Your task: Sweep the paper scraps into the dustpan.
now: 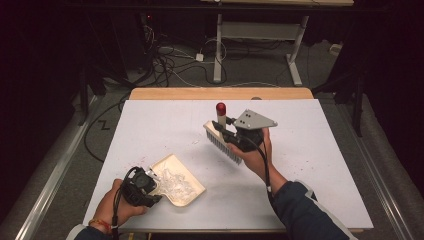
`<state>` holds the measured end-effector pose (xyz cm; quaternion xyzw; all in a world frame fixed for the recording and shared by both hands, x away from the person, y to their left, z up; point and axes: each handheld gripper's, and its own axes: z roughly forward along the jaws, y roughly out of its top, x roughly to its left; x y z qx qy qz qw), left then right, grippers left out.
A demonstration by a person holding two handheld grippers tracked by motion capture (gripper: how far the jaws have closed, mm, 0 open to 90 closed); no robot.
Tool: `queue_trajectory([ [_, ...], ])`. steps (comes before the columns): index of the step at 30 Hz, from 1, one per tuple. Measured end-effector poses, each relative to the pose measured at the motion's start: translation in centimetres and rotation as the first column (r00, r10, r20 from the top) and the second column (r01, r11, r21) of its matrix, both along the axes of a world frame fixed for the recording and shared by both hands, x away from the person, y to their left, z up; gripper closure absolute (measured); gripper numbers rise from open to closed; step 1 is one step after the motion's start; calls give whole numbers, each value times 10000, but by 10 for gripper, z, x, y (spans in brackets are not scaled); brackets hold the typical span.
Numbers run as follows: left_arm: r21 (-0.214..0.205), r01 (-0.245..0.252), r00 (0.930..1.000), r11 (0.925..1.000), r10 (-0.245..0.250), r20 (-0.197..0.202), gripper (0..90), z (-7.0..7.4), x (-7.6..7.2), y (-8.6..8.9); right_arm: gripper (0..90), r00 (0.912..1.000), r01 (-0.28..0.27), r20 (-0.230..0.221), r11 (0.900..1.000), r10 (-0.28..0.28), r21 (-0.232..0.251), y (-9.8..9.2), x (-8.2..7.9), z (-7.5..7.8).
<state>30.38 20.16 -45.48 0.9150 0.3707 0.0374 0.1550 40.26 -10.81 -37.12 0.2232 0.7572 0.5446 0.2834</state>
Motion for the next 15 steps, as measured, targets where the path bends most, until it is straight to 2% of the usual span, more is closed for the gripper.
queue_trajectory([
  [3, -4, -57, 10000, 10000, 57, 12, 635, -1, 3, 2, 698, 9993, 374, 68, 9993, -373, -93, 5, 21, 0],
  [6, -49, -111, 9999, 9999, 111, 12, 635, -1, 5, 3, 698, 9983, 464, 384, 9980, -447, -431, 12, 39, -4],
  [8, -90, -162, 9999, 9998, 163, 33, 635, -1, 6, 4, 699, 9973, 668, 329, 9963, -650, -544, 17, 50, -10],
  [12, -104, -165, 9999, 9998, 166, 50, 634, -1, 9, 5, 699, 9967, 788, 266, 9947, -772, -662, 29, 62, -18],
  [15, -138, -205, 9998, 9997, 207, 75, 635, -2, 9, 5, 699, 9982, 536, 293, 9956, -515, -773, 41, 63, -24],
])
